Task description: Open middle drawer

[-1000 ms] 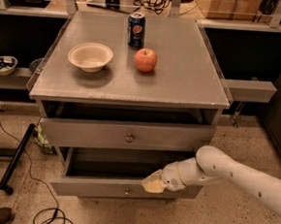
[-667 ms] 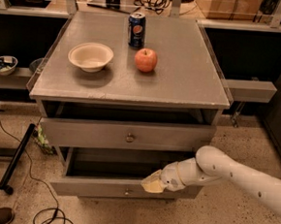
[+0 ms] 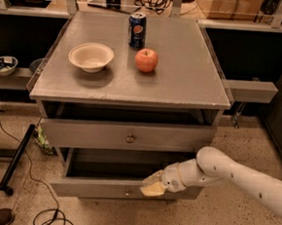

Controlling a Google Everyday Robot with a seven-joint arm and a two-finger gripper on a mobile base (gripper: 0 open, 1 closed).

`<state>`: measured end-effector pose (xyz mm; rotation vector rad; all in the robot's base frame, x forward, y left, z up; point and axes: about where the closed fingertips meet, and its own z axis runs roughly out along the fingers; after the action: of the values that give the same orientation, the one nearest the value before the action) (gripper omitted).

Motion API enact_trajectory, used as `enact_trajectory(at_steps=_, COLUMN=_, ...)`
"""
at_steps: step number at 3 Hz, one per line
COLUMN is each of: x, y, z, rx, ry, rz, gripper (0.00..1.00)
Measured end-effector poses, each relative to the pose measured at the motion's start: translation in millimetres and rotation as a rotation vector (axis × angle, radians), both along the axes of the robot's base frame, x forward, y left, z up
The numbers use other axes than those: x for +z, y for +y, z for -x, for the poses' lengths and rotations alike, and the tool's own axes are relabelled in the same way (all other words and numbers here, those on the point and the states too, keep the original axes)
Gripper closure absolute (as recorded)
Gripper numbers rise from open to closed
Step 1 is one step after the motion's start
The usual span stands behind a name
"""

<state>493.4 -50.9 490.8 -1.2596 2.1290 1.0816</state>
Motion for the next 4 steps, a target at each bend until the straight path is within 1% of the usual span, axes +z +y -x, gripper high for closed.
enact_trajectory(at_steps=1, x=0.0, y=0.0, z=0.0, rx=0.000, ry=0.000, rz=0.000, gripper=0.04)
enact_trajectory(at_steps=2, x=0.0, y=0.1, z=0.0, rx=0.000, ry=0.000, rz=0.000, gripper=0.00)
enact_trajectory(at_steps=3, x=0.0, y=0.1, z=0.0, rx=0.000, ry=0.000, rz=0.000, gripper=0.00)
enact_trajectory(at_steps=4, x=-21.7, y=1.6, z=-6.4, rx=-0.021, ry=0.023, rz=0.058, gripper=0.00)
